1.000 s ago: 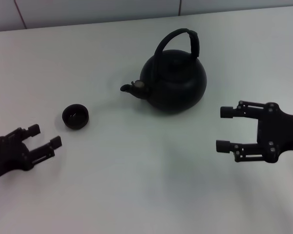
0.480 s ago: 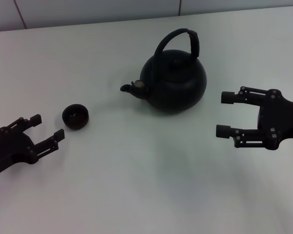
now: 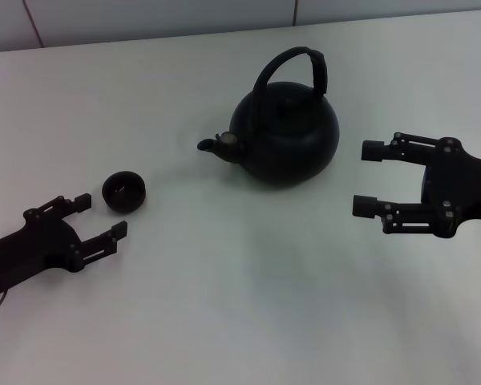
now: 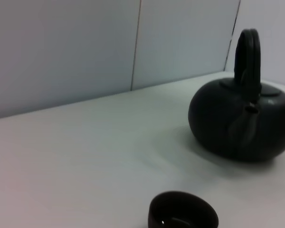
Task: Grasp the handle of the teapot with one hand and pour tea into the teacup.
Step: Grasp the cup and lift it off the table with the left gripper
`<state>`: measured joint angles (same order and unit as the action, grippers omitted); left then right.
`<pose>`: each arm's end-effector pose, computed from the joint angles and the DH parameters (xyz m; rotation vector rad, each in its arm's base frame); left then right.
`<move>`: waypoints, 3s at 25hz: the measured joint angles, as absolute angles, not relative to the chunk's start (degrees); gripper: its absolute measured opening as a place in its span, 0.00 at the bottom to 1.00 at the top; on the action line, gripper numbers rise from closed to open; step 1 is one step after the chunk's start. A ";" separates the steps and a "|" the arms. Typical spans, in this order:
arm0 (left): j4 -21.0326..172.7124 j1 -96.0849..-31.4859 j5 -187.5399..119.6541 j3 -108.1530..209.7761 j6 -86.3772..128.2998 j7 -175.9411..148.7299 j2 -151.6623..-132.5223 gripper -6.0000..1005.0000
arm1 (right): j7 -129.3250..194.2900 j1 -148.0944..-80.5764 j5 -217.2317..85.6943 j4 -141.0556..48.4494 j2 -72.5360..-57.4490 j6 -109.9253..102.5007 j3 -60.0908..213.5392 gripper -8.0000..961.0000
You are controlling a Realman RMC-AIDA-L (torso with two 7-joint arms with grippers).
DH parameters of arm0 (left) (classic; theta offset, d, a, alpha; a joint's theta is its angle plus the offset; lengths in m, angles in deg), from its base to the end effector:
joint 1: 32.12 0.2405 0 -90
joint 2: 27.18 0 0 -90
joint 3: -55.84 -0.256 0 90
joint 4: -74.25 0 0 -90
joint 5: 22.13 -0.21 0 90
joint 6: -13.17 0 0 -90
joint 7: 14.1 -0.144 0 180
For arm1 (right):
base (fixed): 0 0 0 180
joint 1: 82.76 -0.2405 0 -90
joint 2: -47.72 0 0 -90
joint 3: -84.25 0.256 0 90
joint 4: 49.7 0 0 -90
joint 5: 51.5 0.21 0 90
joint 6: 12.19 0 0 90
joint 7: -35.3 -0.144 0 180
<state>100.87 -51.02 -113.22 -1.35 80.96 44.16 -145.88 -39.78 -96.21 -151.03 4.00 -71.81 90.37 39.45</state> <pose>-0.3322 0.2933 -0.0395 -2.4573 -0.6370 -0.5330 0.2753 0.2613 0.0484 -2.6520 0.3951 0.8854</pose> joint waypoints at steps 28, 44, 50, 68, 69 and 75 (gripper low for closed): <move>100.24 -53.78 -112.66 -1.70 77.42 44.34 -146.00 0.80 | -41.03 -96.29 -149.94 4.13 -71.81 90.29 39.00 0.84; 99.47 -55.01 -112.67 -3.32 75.45 44.30 -146.00 0.80 | -41.08 -96.64 -149.58 4.02 -71.81 90.04 39.05 0.84; 99.10 -55.48 -112.66 -3.67 74.97 44.23 -145.99 0.80 | -41.08 -96.89 -149.58 3.66 -71.81 89.38 38.69 0.84; 98.75 -56.25 -112.66 -4.27 74.36 43.82 -146.08 0.80 | -40.89 -97.21 -149.87 2.33 -71.63 88.13 38.73 0.84; 98.73 -56.28 -112.66 -4.30 74.34 43.82 -146.08 0.80 | -40.89 -97.21 -149.89 2.31 -71.63 88.13 38.73 0.84; 98.68 -56.29 -112.66 -4.35 74.33 43.83 -146.09 0.77 | -40.59 -97.24 -150.13 1.03 -71.53 88.10 38.73 0.84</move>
<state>98.68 -56.29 -112.66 -4.35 74.33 43.83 -146.09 -40.59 -97.24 -150.13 1.03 -71.53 88.10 38.73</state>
